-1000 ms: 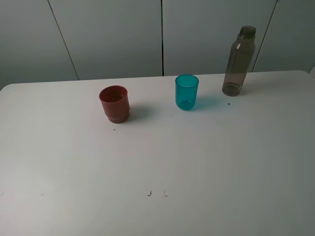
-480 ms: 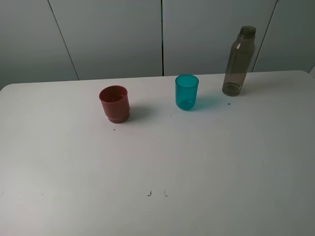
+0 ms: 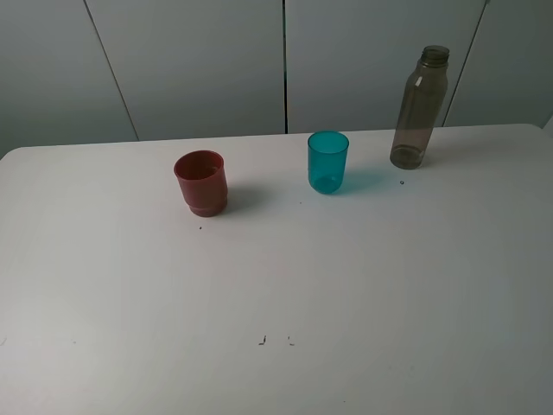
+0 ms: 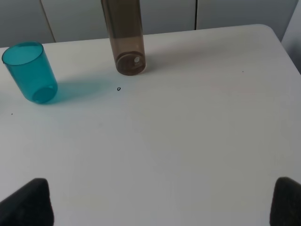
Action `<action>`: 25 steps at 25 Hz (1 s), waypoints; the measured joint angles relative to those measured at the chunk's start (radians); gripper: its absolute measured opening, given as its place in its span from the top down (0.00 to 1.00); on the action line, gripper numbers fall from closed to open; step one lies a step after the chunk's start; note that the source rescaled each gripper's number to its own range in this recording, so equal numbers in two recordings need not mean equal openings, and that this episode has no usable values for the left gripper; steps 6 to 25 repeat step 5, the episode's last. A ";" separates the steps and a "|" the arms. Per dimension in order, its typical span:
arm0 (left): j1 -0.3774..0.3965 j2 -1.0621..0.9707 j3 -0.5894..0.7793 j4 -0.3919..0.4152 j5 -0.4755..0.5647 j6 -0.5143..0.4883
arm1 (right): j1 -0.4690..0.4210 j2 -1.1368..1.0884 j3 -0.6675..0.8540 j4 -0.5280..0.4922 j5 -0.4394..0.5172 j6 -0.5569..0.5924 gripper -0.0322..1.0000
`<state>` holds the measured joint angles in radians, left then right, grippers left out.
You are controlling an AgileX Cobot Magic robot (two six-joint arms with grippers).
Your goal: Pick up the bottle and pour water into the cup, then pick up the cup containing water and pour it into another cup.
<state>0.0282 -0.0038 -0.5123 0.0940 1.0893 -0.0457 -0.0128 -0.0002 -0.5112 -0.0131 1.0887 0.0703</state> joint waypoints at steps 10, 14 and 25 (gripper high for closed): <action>0.000 0.000 0.000 0.000 0.000 0.000 | 0.000 0.000 0.000 0.000 0.000 0.000 0.00; 0.000 0.000 0.000 0.000 0.000 0.000 | 0.000 0.000 0.000 0.000 0.000 0.000 0.00; 0.000 0.000 0.000 0.000 0.000 0.000 | 0.000 0.000 0.000 0.000 0.000 0.000 0.00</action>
